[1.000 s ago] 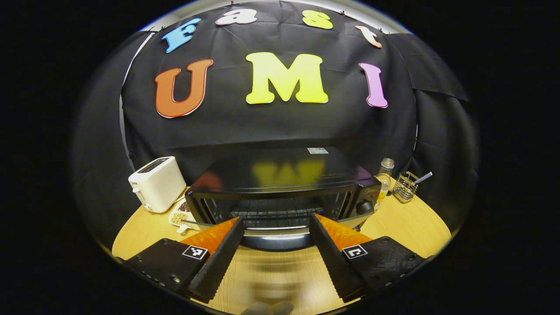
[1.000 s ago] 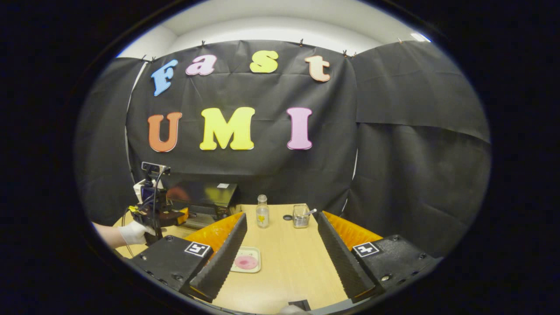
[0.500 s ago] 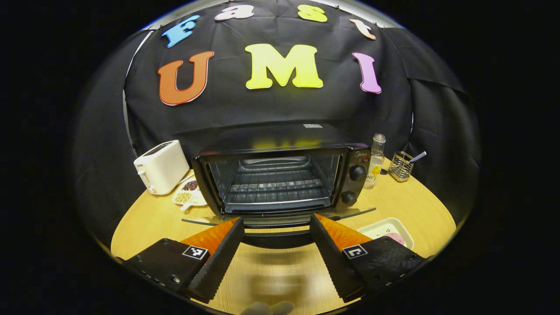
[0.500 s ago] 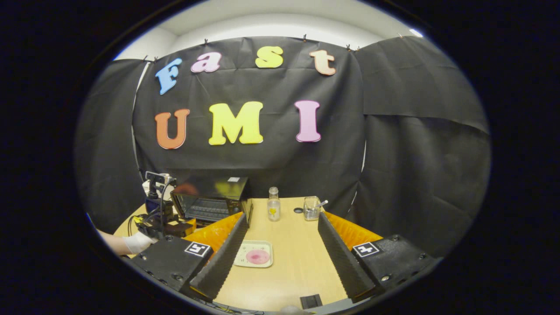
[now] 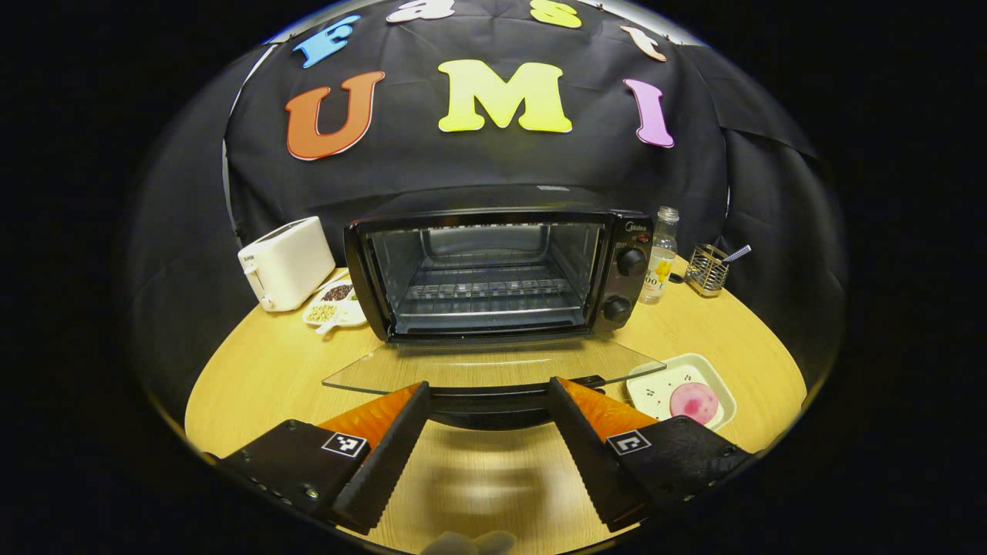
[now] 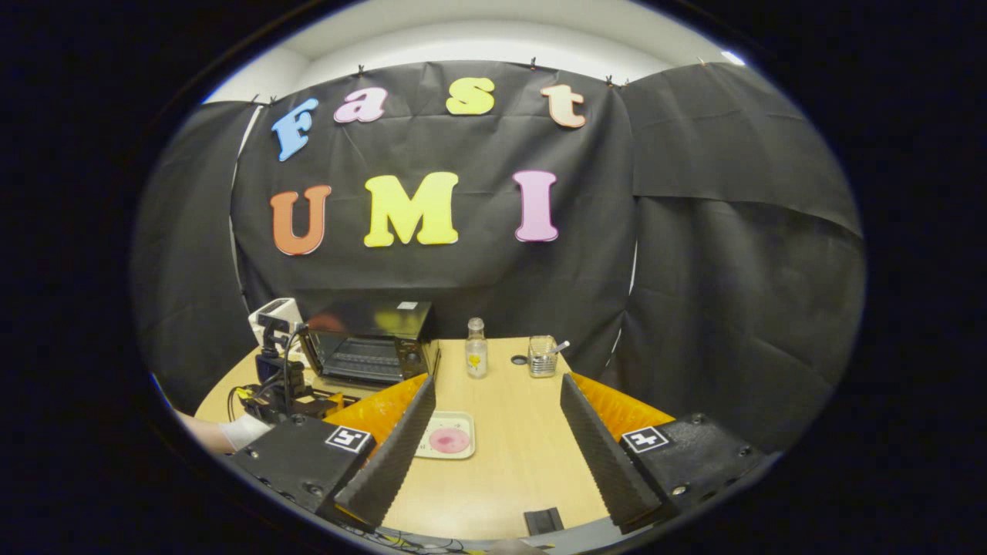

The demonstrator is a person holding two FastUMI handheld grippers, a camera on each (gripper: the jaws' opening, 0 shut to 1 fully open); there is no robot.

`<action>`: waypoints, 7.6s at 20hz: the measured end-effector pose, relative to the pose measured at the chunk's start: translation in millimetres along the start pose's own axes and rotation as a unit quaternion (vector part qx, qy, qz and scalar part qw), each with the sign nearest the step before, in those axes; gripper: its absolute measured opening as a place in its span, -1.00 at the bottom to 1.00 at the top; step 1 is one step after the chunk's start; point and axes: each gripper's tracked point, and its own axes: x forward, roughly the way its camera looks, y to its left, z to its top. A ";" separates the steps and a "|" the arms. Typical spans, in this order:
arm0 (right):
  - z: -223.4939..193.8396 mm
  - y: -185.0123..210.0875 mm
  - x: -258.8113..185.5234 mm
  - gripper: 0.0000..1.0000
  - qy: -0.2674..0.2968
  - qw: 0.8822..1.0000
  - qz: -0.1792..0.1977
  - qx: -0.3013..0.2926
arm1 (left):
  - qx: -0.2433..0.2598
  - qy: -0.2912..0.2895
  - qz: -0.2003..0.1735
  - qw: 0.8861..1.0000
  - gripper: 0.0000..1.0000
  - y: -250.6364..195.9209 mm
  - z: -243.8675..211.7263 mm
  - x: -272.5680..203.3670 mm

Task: Open the electric oven with the left hand, put the food in, and close the electric oven.

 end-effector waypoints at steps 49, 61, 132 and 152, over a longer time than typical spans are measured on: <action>-206.3 24.1 200.3 0.61 0.280 0.946 0.147 0.070 | -0.015 -0.121 0.081 0.989 0.89 33.1 89.4 -202.6; -267.0 46.6 278.1 -0.22 0.419 0.873 0.210 0.138 | -0.034 -0.122 0.148 0.981 0.90 -9.4 107.7 -236.5; -183.0 321.0 334.6 -0.92 0.296 0.775 0.059 0.555 | -0.083 -0.072 0.101 0.989 0.89 168.2 63.8 -211.7; -126.8 297.9 378.3 0.11 0.191 0.851 0.136 0.469 | -0.088 -0.081 0.118 0.986 0.89 167.4 70.8 -196.1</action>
